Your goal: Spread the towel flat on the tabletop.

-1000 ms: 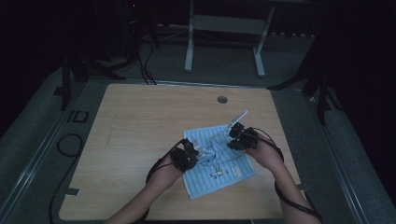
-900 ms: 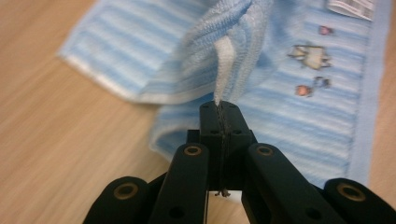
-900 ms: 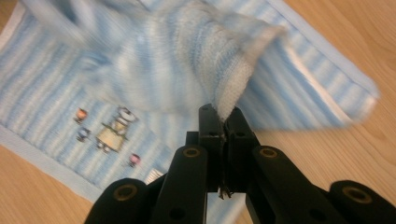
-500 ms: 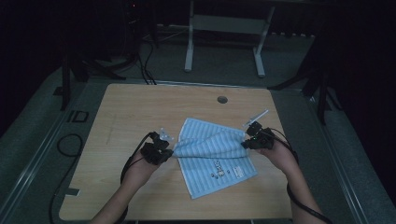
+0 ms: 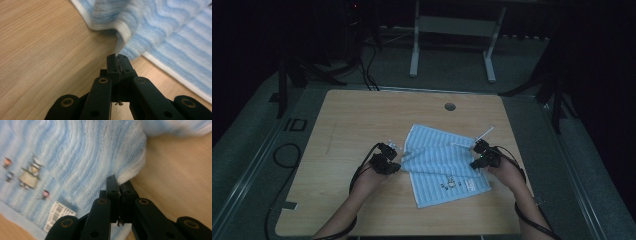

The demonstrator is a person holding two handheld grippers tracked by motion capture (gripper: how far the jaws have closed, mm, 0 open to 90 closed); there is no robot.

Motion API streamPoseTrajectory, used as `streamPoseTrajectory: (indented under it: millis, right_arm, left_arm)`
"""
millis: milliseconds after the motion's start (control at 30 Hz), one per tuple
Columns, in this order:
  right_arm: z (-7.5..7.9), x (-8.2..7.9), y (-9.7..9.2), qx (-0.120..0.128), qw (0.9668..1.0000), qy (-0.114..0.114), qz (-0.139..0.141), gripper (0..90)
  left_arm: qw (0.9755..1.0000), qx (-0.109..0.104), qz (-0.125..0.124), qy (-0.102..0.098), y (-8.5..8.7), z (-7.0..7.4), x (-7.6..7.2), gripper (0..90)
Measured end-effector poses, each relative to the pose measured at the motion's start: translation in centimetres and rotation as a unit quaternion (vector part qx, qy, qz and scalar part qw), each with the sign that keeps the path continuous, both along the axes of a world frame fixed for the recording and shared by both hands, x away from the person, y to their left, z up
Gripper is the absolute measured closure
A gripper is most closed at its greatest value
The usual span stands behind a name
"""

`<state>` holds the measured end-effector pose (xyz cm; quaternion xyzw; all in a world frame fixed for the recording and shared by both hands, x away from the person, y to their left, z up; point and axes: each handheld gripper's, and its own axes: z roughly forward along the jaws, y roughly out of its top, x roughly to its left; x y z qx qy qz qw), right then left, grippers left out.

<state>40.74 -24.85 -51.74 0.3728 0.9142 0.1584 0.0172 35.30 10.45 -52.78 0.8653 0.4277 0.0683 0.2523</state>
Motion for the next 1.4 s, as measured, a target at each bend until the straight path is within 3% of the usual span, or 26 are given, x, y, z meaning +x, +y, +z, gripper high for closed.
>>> streamPoseTrajectory:
  millis: [133,200,300,400,533,600,700,767,867,1000,1100,1167,1267,1400]
  right_arm:
    - [0.1,-0.1,-0.1,0.003,1.0,-0.001,-0.003,87.0]
    - [0.5,-0.2,-0.1,-0.011,0.9999,-0.01,-0.003,79.8]
    - [1.3,-0.4,-0.6,-0.005,0.9998,-0.017,-0.01,76.2]
    - [3.2,-1.4,-2.2,0.002,0.9991,-0.038,-0.019,66.3]
    - [4.4,-3.5,-3.8,0.009,0.9986,-0.046,-0.022,63.6]
    - [4.1,-4.8,-4.2,0.01,0.9991,-0.038,-0.012,63.6]
    - [2.6,-6.2,-4.1,-0.011,0.9995,-0.028,-0.006,60.3]
    - [1.6,-6.8,-3.9,-0.024,0.9994,-0.024,0.002,58.8]
    - [0.5,-7.4,-3.4,-0.034,0.9991,-0.02,0.016,61.6]
    - [0.0,-7.3,-3.1,-0.033,0.9991,-0.021,0.019,65.0]
    - [-0.1,-7.1,-2.9,-0.034,0.9989,-0.026,0.019,68.1]
    - [-0.1,-6.9,-2.6,-0.032,0.9988,-0.028,0.024,70.0]
    - [-0.1,-6.3,-1.9,-0.029,0.9987,-0.029,0.031,73.2]
    - [-0.2,-4.8,-1.0,-0.024,0.9987,-0.03,0.034,76.3]
  left_arm:
    - [0.9998,0.01,0.013,-0.008,0.0,-0.2,0.1,89.0]
    - [0.9998,0.009,0.015,-0.01,0.2,0.1,0.0,80.1]
    - [0.9997,0.006,0.012,-0.019,0.4,0.8,-0.6,75.3]
    - [0.9987,-0.006,-0.021,-0.045,-0.6,2.9,-2.8,75.1]
    - [0.9939,-0.023,-0.097,-0.046,-3.4,4.2,-5.1,68.7]
    - [0.9904,-0.03,-0.131,-0.031,-5.0,4.1,-5.9,66.9]
    - [0.9853,-0.016,-0.169,-0.014,-7.5,3.2,-6.6,59.8]
    - [0.9835,-0.003,-0.181,-0.011,-8.7,2.3,-6.6,55.0]
    - [0.9815,0.013,-0.191,-0.002,-9.5,1.1,-6.3,55.0]
    - [0.9819,0.025,-0.188,0.007,-9.6,0.1,-5.8,57.0]
    - [0.9832,0.026,-0.181,-0.004,-9.2,-0.2,-5.3,59.6]
    - [0.984,0.028,-0.176,-0.01,-8.8,-0.2,-4.6,62.1]
    - [0.9871,0.019,-0.158,-0.013,-7.8,-0.3,-3.2,67.6]
    - [0.9884,0.026,-0.149,-0.014,-7.0,-0.3,-1.5,76.3]
